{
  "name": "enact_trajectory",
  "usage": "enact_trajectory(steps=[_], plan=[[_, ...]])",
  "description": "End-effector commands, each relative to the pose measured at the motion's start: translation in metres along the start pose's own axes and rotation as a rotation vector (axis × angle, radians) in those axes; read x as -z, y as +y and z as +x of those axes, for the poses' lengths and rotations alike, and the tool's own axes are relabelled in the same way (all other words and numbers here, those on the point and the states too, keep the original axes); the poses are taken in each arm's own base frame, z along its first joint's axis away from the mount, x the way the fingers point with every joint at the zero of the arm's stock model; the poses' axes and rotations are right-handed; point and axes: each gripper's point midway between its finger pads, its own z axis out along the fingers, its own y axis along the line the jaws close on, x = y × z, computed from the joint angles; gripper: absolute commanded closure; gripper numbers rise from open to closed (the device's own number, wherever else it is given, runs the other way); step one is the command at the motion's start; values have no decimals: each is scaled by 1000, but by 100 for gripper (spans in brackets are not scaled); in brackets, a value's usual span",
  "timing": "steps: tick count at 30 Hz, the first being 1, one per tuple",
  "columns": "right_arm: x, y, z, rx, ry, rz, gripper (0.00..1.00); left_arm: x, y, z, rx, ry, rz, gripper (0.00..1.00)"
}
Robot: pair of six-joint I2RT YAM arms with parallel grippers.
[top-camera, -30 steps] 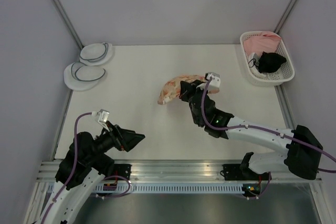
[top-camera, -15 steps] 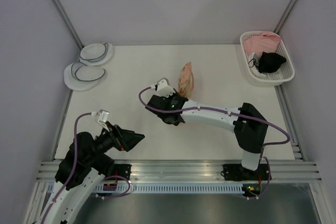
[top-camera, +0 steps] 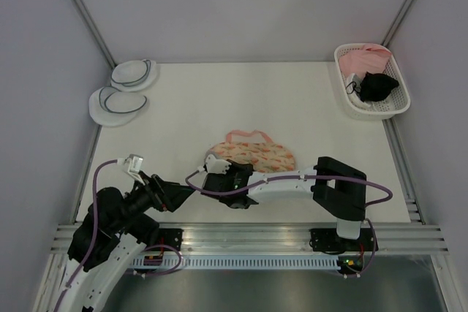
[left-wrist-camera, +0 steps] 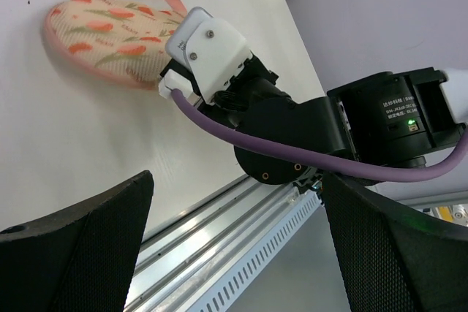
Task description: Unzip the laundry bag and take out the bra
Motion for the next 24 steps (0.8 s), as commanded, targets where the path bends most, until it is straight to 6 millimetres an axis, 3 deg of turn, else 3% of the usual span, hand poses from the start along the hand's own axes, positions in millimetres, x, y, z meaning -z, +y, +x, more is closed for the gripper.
enact_trajectory(steps=[1,5,6,7,8,11,15,16,17,19,20,22,24], plan=[[7,0,-9,-16,-78,-26,100,15,-5,-19,1,-111,-10,0],[14,12,-23,-149,-170,-123,100,14,0,-17,29,-105,-28,0],[18,14,-27,-180,-193,-155,94,14,0,-16,37,-104,-30,0],[26,10,-37,-259,-240,-190,76,13,1,-16,41,-103,-33,0],[34,16,-43,-290,-270,-266,36,13,1,-17,49,-105,-35,0],[65,9,-62,-429,-398,-425,2,10,2,-13,68,-91,-35,0],[99,-23,-70,-582,-515,-504,2,-2,-6,-4,136,-34,17,0],[109,-41,-70,-628,-541,-499,2,-8,-9,5,161,13,50,1],[111,-49,-65,-690,-524,-486,2,-11,-12,8,190,28,76,0],[109,-98,-50,-863,-510,-312,2,-28,-13,19,307,90,101,0],[106,-109,-37,-932,-471,-256,2,-32,-12,22,378,105,96,0],[105,-136,-15,-993,-433,-137,2,-44,2,29,439,108,58,0],[104,-142,-6,-1039,-410,-106,2,-51,8,31,502,102,36,0]])
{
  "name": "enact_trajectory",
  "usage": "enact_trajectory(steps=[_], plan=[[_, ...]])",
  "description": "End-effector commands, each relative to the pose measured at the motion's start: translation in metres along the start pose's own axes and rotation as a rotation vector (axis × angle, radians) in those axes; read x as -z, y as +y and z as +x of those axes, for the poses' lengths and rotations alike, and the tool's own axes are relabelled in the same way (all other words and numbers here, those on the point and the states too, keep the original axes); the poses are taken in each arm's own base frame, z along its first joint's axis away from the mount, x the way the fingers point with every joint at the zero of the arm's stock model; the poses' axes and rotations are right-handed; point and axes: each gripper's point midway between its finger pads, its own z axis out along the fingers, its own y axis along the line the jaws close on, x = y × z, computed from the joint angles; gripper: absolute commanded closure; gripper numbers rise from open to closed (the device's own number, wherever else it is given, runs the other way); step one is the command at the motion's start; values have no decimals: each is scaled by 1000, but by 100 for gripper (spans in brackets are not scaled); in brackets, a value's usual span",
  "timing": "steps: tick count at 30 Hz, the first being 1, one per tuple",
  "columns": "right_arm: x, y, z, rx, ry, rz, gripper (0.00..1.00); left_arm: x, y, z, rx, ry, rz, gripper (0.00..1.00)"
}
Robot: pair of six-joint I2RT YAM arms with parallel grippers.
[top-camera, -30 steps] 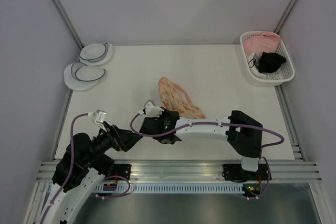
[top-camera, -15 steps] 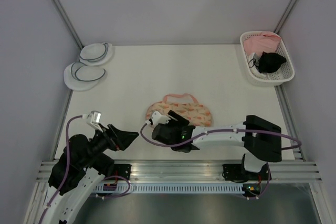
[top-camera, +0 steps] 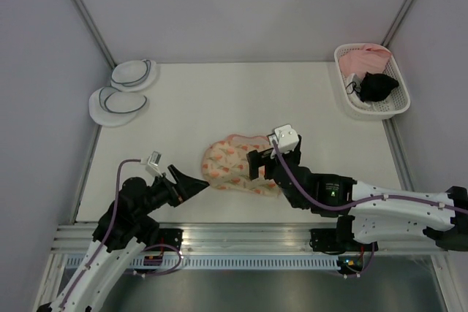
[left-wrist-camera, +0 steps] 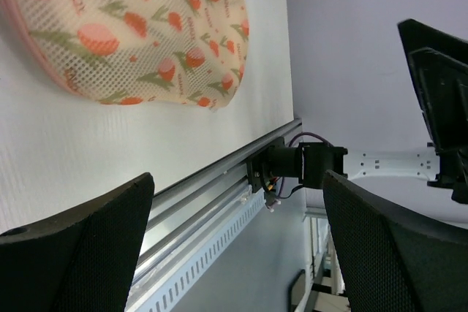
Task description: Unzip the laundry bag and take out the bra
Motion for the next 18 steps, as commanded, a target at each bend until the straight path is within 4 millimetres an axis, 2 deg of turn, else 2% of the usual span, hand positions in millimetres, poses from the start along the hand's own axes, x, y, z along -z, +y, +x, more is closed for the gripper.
enact_trajectory(steps=[1,2,4,6,7,9,10,12,13,14,16,17,18], plan=[[7,-41,1,-79,-14,209,2,-13,-8,-3,181,-6,52,0],[7,-43,6,-69,-3,221,2,-17,-10,-7,220,-22,64,0],[6,-47,13,-79,-3,249,2,-29,3,-4,266,-9,25,0],[4,-47,15,-83,-7,259,2,-36,5,-7,280,-18,-5,0],[3,-46,16,-85,-9,263,2,-45,15,-4,282,-19,-72,0],[1,-45,15,-89,-12,263,2,-56,8,-15,266,-80,-75,0],[0,-44,16,-83,-10,266,2,-67,13,4,246,-19,-132,0],[0,-47,13,-88,-16,283,2,-80,-3,4,226,-35,-142,0],[2,-50,13,-89,-12,295,2,-86,-5,8,209,-47,-160,0],[3,-54,11,-94,-18,307,2,-97,5,15,221,-37,-211,0],[9,-62,7,-111,-25,316,2,-109,-8,18,242,-54,-171,0],[11,-64,6,-127,-30,320,2,-118,2,26,250,-50,-218,0],[15,-69,3,-146,-40,322,2,-124,-6,27,248,-68,-207,0]])
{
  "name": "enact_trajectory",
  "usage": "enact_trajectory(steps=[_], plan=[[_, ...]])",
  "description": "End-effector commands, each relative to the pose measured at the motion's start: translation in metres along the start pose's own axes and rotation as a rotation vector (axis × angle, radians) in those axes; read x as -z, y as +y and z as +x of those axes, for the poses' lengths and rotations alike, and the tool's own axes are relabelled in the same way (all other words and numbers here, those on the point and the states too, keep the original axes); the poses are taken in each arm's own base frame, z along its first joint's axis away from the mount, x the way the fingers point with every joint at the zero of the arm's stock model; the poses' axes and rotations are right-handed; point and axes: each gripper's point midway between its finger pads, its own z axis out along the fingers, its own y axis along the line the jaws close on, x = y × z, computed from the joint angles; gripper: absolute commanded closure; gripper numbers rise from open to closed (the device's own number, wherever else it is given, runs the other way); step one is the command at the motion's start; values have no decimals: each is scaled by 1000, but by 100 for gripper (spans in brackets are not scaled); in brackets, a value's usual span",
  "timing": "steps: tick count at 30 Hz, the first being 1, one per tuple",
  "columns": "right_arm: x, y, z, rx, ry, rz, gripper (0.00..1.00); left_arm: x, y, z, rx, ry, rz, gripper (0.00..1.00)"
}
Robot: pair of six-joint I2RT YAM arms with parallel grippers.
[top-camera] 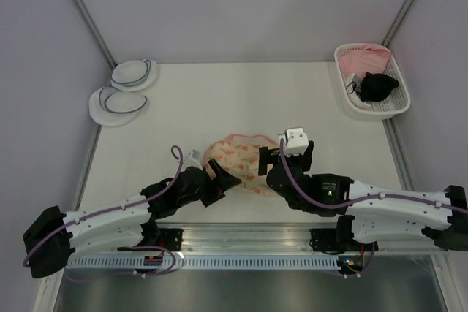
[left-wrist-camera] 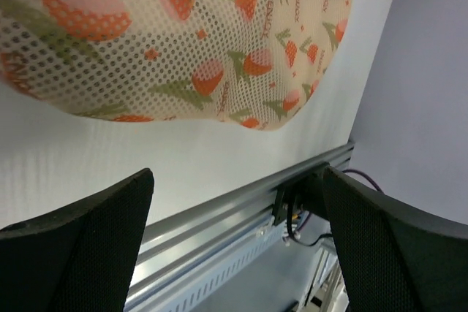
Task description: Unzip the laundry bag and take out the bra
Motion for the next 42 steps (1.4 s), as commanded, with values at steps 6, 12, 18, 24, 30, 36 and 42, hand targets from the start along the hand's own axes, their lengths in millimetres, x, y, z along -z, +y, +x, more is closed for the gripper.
enact_trajectory(steps=[6,12,18,24,30,36,42], plan=[[14,-39,-18,-125,-48,69,2,-53,-40,11,163,-127,41,0],[22,-60,-17,-124,-45,102,2,-86,-30,40,241,-136,5,0],[25,-66,-2,-136,-12,74,2,-106,-19,23,298,-274,17,2],[24,-59,29,-130,64,19,2,-125,-24,4,222,-344,29,25],[24,-51,62,-185,122,-56,2,-133,-23,-12,190,-364,53,42],[19,-31,97,-169,209,-105,5,-130,-38,-24,170,-351,123,98],[18,-10,113,-120,222,-169,5,-103,-48,-29,180,-334,42,98]])
